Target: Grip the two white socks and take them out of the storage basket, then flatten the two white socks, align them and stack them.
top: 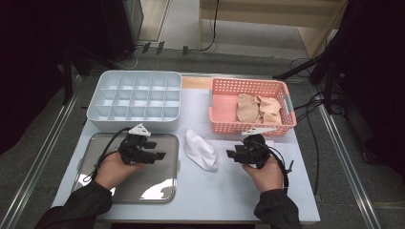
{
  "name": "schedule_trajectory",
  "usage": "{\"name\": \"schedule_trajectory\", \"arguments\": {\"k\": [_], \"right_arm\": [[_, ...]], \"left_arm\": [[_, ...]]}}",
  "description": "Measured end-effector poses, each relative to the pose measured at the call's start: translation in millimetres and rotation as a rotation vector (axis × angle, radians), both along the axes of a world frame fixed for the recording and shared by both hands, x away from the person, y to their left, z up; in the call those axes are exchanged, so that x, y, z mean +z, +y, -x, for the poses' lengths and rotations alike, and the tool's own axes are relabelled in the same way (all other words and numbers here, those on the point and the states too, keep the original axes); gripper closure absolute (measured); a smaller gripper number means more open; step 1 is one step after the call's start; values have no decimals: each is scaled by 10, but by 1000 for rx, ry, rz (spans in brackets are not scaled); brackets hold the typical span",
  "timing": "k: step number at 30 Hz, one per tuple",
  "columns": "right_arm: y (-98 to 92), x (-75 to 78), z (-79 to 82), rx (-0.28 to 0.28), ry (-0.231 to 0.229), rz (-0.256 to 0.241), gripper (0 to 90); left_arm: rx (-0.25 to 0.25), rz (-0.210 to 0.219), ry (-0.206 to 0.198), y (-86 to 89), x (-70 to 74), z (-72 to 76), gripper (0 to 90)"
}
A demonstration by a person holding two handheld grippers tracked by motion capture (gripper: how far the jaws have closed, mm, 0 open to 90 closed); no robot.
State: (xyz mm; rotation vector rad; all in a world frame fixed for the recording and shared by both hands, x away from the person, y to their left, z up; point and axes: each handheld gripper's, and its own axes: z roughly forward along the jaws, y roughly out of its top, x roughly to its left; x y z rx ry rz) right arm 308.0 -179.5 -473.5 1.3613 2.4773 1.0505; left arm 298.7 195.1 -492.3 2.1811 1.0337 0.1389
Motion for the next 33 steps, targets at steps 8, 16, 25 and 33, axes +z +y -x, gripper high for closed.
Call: {"name": "schedule_trajectory", "arguments": {"k": [8,16,25,33], "right_arm": [[274,-72,10,78,-7,12,569],[392,-104,70,78,8,-17,567],[463,-166,89,83,14,-2,572],[504,-208,68,78,18,11,572]], "left_arm": [[-29,2,11,-79,22,16,409],[-22,47,-6,-158,176,-106,421],[-31,28,-12,-209,87,-73,406],[-28,27,-40,-188,104,-62,403]]}}
